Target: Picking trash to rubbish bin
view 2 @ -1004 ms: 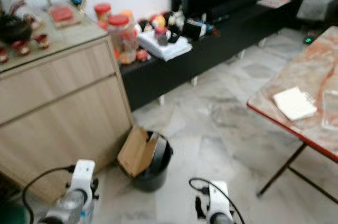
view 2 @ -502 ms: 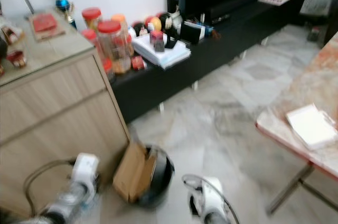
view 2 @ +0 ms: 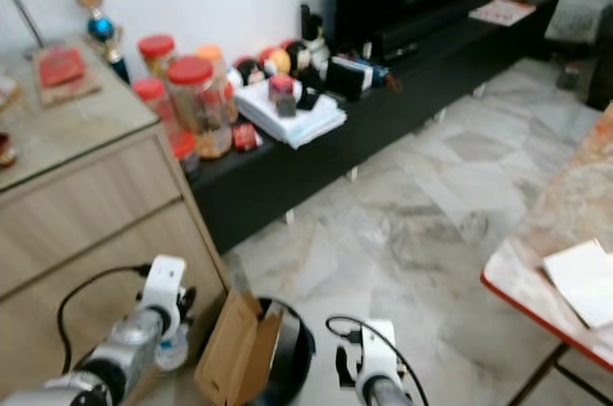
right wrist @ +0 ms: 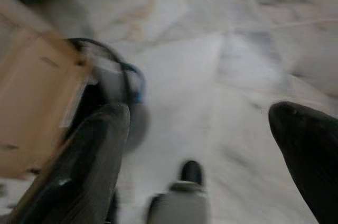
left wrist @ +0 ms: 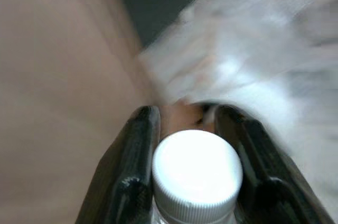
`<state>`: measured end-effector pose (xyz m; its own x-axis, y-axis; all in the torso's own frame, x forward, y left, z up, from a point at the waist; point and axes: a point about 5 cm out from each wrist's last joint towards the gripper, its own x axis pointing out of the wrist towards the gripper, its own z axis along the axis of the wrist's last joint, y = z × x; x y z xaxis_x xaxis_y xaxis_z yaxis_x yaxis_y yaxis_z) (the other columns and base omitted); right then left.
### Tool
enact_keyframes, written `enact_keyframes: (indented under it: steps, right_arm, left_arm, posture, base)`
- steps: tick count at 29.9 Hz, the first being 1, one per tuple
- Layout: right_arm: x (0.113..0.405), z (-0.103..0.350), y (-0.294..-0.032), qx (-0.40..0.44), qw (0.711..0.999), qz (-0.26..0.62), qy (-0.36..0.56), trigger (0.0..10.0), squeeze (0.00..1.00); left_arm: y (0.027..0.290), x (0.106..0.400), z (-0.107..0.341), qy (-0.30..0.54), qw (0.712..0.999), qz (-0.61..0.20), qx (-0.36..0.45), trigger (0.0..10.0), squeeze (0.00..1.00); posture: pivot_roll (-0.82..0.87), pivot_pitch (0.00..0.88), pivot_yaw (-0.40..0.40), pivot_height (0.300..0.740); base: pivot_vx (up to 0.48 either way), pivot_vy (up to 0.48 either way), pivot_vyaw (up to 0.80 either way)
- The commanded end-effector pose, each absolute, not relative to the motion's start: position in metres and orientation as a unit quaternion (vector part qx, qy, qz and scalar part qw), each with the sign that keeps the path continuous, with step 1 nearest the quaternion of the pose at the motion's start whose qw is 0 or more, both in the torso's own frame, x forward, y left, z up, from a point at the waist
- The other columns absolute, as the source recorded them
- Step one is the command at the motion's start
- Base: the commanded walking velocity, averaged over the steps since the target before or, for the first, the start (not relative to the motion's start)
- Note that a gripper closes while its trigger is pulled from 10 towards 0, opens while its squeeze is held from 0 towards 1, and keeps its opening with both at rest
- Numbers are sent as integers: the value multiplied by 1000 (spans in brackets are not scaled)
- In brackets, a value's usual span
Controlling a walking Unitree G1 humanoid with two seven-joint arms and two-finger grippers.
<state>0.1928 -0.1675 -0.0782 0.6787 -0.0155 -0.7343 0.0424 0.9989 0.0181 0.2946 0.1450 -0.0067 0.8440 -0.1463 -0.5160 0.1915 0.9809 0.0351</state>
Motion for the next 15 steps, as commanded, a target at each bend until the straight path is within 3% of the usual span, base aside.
enact_keyframes:
  steps: [1, 7, 8, 15]
  right_arm:
    - [197, -76, -161, 23, 919, -11, 394, 10000, 0]
    - [197, -76, -162, 22, 919, -11, 394, 10000, 0]
    - [197, -76, -162, 21, 919, -11, 393, 10000, 0]
    - [198, -76, -164, 22, 920, -15, 391, 10000, 0]
  left_arm:
    - [158, 301, 0, 250, 964, -76, 52, 10000, 0]
    - [151, 309, 9, 236, 967, -86, 37, 10000, 0]
    - [149, 311, 11, 234, 967, -91, 39, 10000, 984]
    - [145, 318, 18, 219, 970, -98, 36, 10000, 1000]
  posture:
    - [-65, 0, 44, 740]
    - [-67, 0, 35, 740]
    - [-67, 0, 35, 740]
    - [-72, 11, 30, 740]
  base:
    - [0, 0, 0]
    - [0, 0, 0]
    - [0, 0, 0]
    - [0, 0, 0]
